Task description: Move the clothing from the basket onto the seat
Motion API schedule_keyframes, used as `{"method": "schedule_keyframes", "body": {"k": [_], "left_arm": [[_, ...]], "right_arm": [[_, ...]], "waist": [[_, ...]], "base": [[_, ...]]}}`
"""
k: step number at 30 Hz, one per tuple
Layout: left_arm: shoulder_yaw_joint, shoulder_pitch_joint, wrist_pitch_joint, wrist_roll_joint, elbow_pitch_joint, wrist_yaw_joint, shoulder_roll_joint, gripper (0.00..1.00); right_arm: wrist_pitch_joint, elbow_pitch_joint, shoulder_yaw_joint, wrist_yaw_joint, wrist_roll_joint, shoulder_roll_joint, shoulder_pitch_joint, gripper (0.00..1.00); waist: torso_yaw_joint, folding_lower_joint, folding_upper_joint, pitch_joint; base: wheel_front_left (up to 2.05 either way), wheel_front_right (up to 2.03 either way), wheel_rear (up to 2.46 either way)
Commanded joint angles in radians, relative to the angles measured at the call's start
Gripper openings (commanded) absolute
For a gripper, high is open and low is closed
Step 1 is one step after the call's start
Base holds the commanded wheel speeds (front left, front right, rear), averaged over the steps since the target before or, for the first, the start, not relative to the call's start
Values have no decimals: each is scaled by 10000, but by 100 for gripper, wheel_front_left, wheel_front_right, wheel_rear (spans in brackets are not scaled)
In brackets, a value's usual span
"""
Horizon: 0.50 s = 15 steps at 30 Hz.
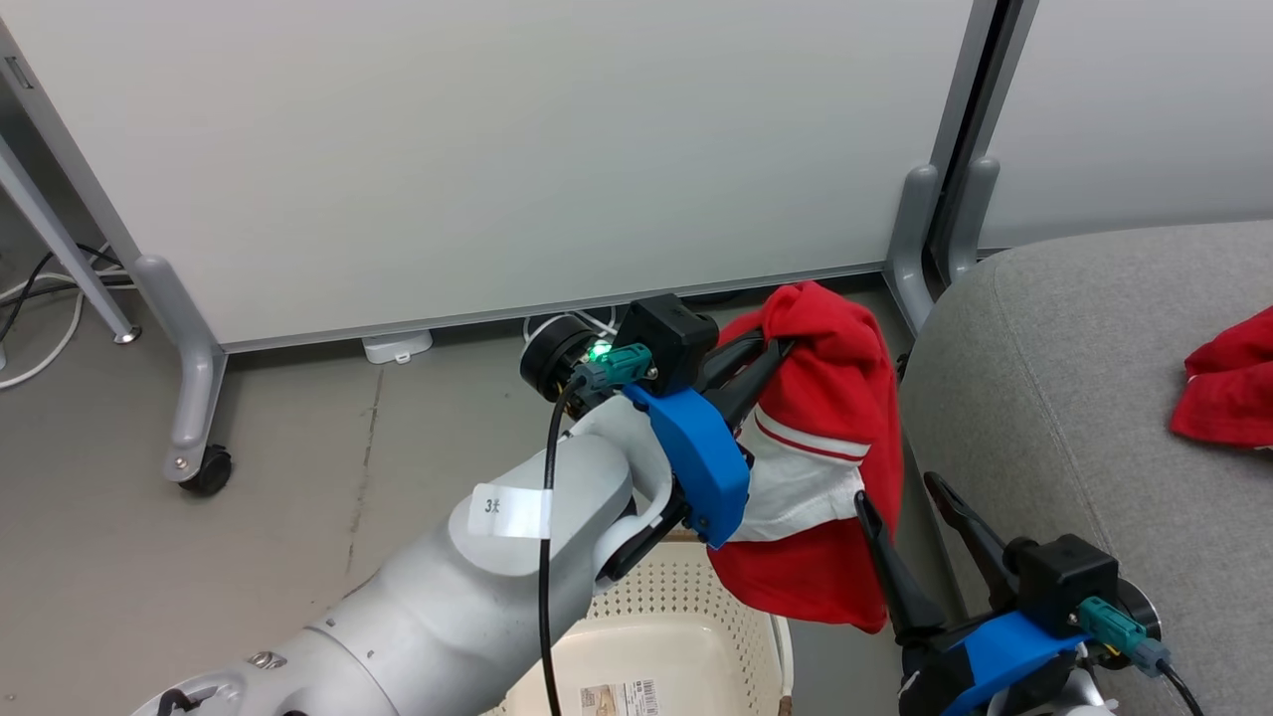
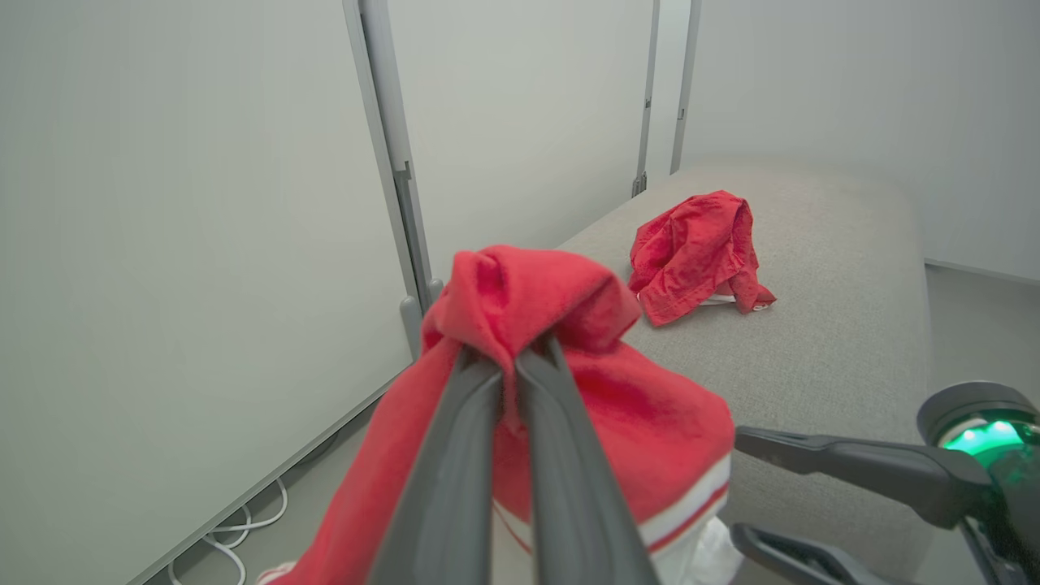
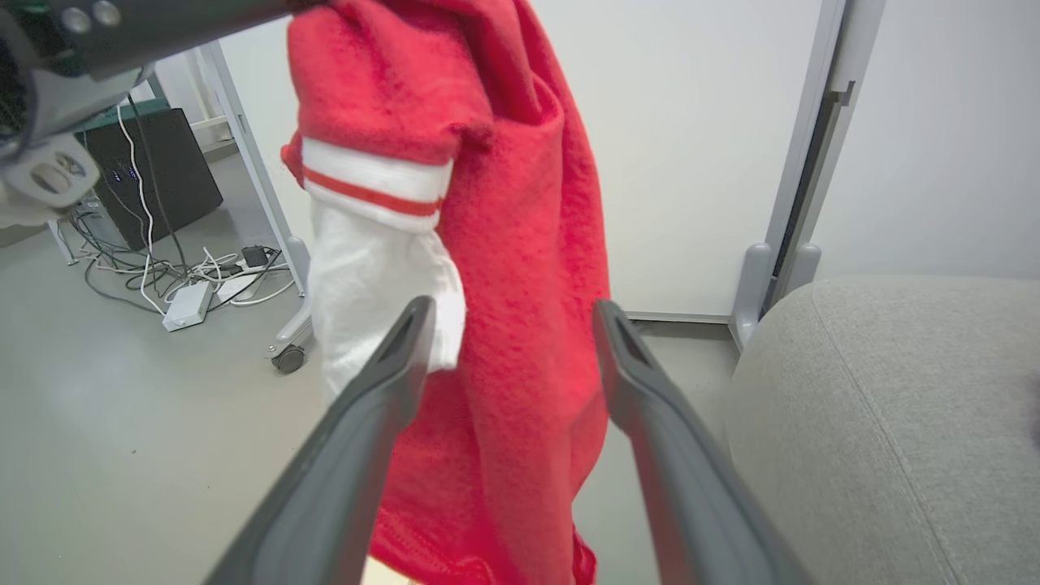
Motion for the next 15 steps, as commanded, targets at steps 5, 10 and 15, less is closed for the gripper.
{"method": "schedule_keyframes", "body": {"k": [5, 10, 15], "left_arm": [[-59, -33, -50, -139, 152, -11, -1, 0], [-95, 17, -50, -150, 174, -11, -1, 0], [-131, 35, -50, -159, 165, -12, -1, 0]], "right_arm": [[30, 90, 31, 1, 113, 7, 4, 100], [76, 160, 172, 1, 187, 8, -61, 100], [197, 368, 577, 1, 207, 7, -426, 100]], "waist": [[-19, 0, -1, 45], [-9, 0, -1, 73], [-8, 0, -1, 105]], "base": [[0, 0, 0], [0, 0, 0], [0, 0, 0]]}}
